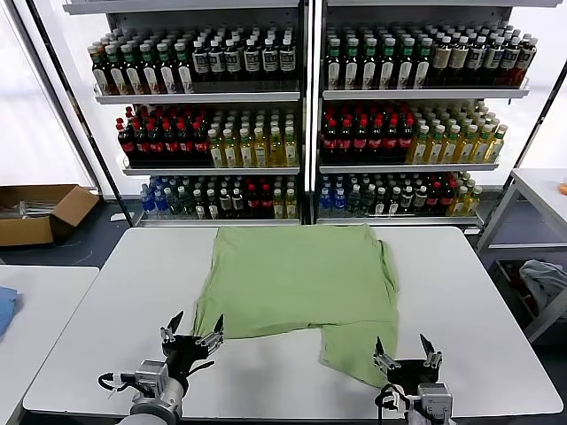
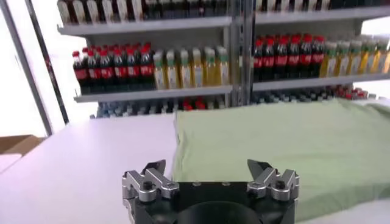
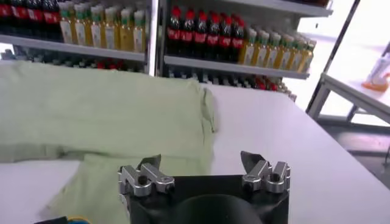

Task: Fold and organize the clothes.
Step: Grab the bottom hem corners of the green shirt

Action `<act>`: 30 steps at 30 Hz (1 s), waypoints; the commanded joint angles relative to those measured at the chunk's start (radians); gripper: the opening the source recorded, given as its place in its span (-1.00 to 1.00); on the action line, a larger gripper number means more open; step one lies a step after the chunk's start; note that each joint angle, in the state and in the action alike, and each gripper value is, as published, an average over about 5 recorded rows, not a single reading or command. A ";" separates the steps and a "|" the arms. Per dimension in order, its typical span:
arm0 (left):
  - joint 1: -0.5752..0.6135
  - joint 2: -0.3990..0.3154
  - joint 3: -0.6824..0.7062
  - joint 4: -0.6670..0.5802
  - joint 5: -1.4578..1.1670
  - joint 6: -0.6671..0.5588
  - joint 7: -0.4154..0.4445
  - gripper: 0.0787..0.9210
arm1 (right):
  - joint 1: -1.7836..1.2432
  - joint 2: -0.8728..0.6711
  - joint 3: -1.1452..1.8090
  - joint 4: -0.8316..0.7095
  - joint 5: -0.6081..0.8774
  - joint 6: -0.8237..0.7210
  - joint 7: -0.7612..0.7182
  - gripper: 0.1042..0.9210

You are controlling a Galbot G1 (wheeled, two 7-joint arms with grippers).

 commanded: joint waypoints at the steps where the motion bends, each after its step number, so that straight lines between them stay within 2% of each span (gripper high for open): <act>1: -0.008 0.023 -0.006 0.040 -0.001 0.061 0.002 0.77 | -0.010 -0.004 -0.026 -0.007 0.033 -0.011 0.026 0.76; 30: -0.057 0.042 -0.017 0.148 -0.036 0.059 0.019 0.77 | -0.009 0.060 -0.057 -0.048 0.047 -0.009 0.043 0.76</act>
